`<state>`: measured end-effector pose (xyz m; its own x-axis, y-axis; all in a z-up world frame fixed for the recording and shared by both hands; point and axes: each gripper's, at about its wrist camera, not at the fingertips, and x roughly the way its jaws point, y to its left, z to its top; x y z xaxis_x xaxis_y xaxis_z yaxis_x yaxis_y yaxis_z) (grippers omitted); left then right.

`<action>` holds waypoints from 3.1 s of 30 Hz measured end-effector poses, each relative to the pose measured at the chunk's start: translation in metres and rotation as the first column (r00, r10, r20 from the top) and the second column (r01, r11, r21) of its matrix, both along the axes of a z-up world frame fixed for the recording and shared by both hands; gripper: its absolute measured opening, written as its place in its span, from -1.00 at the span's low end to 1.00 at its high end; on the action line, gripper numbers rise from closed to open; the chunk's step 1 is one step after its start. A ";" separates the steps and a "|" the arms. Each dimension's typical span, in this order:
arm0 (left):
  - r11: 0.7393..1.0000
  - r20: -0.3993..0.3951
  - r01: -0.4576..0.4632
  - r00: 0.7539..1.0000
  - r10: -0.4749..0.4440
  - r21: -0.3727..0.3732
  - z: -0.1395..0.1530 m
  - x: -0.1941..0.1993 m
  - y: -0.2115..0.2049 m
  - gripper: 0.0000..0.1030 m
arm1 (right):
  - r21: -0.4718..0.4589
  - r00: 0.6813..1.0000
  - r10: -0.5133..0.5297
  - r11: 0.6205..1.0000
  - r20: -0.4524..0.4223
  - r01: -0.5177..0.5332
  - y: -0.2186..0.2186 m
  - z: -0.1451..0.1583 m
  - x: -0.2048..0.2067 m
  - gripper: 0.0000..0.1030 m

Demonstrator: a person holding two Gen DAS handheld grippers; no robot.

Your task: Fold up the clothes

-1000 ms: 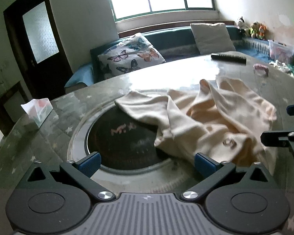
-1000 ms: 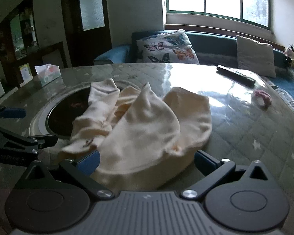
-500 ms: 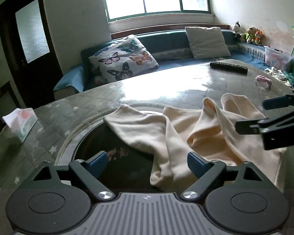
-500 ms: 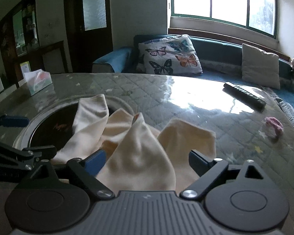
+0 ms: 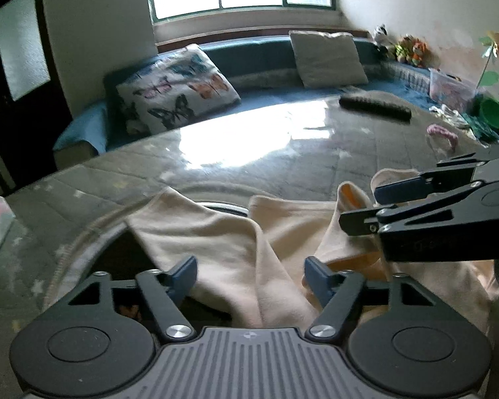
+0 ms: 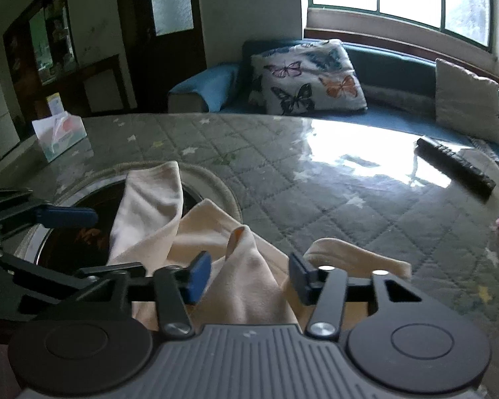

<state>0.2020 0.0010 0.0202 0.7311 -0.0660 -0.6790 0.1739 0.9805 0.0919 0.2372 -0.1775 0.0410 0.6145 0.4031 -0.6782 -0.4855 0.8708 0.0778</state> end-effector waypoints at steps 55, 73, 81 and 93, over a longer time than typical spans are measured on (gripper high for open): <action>0.989 0.030 0.142 0.990 -0.140 -0.042 0.024 -0.211 0.022 -0.10 | 0.092 0.880 -0.475 0.876 0.005 0.473 -0.230 0.011 -0.153 -0.44; 0.999 0.074 0.044 0.996 -0.042 -0.030 0.041 -0.107 0.017 -0.15 | 0.052 0.945 -0.327 0.944 0.003 0.327 -0.181 0.010 -0.105 -0.23; 0.998 0.008 -0.031 0.999 0.032 -0.046 0.021 -0.031 0.023 -0.17 | 0.059 0.968 -0.246 0.967 -0.041 0.248 -0.151 0.003 -0.063 -0.25; 0.997 -0.054 -0.041 0.998 0.037 -0.070 -0.008 0.034 0.017 -0.18 | 0.057 0.974 -0.210 0.975 -0.086 0.216 -0.129 -0.016 -0.018 -0.25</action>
<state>0.2362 0.0183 0.0119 0.6972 -0.0878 -0.7115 0.1384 0.9903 0.0134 0.2191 -0.3066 0.0253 0.6365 0.3142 -0.7043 -0.2793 0.9452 0.1693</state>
